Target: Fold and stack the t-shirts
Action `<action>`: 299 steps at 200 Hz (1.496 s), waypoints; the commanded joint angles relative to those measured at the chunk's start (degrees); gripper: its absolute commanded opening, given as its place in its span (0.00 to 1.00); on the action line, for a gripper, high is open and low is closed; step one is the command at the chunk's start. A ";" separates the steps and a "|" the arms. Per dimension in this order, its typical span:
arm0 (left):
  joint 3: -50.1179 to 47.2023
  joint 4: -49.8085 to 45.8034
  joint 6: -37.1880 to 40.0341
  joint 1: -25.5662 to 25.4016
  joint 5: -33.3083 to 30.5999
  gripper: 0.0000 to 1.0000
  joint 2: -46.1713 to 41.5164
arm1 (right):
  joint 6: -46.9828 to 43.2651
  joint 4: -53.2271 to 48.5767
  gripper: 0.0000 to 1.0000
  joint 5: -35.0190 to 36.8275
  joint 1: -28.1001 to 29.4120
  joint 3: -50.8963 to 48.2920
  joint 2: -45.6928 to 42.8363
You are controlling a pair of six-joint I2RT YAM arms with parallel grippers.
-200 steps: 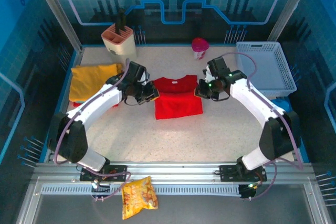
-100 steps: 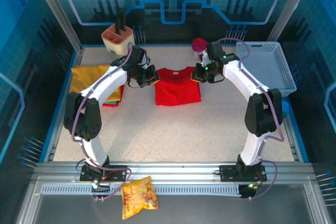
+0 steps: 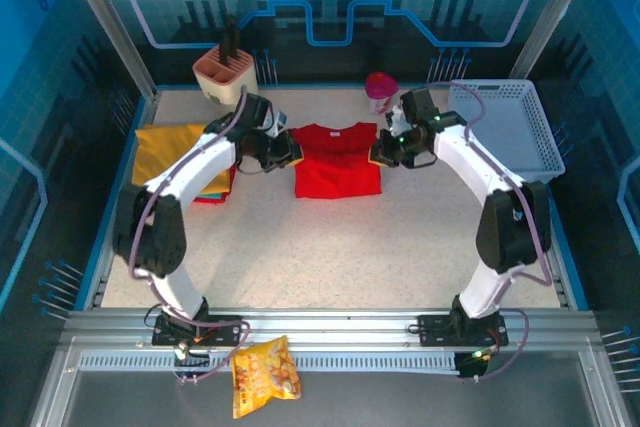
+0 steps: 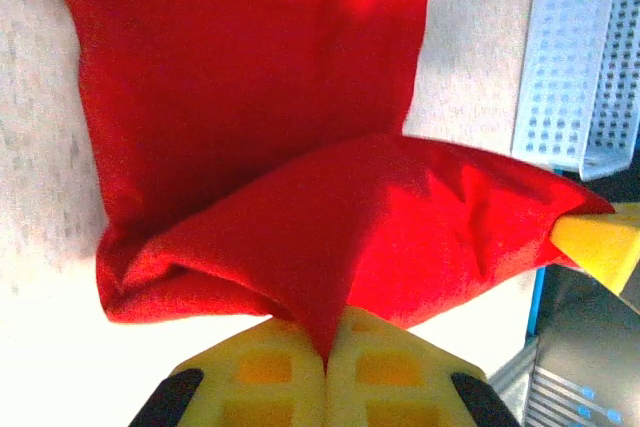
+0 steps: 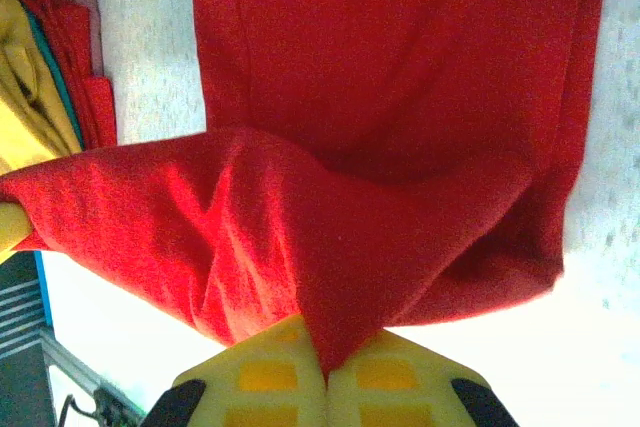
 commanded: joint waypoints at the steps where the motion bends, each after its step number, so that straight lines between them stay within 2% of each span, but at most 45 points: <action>1: -6.94 4.03 0.88 -2.03 3.54 0.00 -8.60 | 1.31 1.54 0.00 0.65 2.25 -6.81 -8.21; 58: -28.81 7.05 -2.64 -8.44 0.17 0.00 -27.59 | 5.22 1.10 0.00 4.97 8.08 -25.19 -25.20; 91: -38.55 6.08 -8.97 -14.22 -3.98 0.00 -39.54 | 10.71 -1.11 0.00 8.43 13.53 -35.41 -36.82; 128: -45.61 3.45 -20.27 -23.42 -8.27 0.00 -52.40 | 22.06 -9.38 0.00 14.37 23.72 -40.81 -50.71; 156: -45.57 -0.27 -23.62 -24.20 -9.63 0.01 -58.76 | 27.52 -13.37 0.00 16.18 26.48 -40.98 -56.29; 169: -41.80 -3.02 -21.85 -24.23 -11.84 0.02 -57.50 | 25.89 -14.58 0.00 18.26 26.01 -38.50 -54.89; 188: -36.15 -3.79 -18.04 -23.76 -13.29 0.03 -51.20 | 21.32 -14.41 0.00 18.17 23.36 -33.78 -48.87; 227: -25.75 -1.12 -8.96 -19.93 -11.20 0.01 -38.21 | 14.60 -7.77 0.00 14.40 17.41 -27.29 -38.16; 261: -20.12 0.15 -4.89 -11.23 -6.24 0.01 -31.78 | 10.07 -7.55 0.00 13.08 11.97 -21.61 -31.22; 299: -16.22 1.71 -1.33 -6.79 -2.70 0.01 -24.42 | 6.86 -5.28 0.00 9.15 6.68 -18.41 -26.18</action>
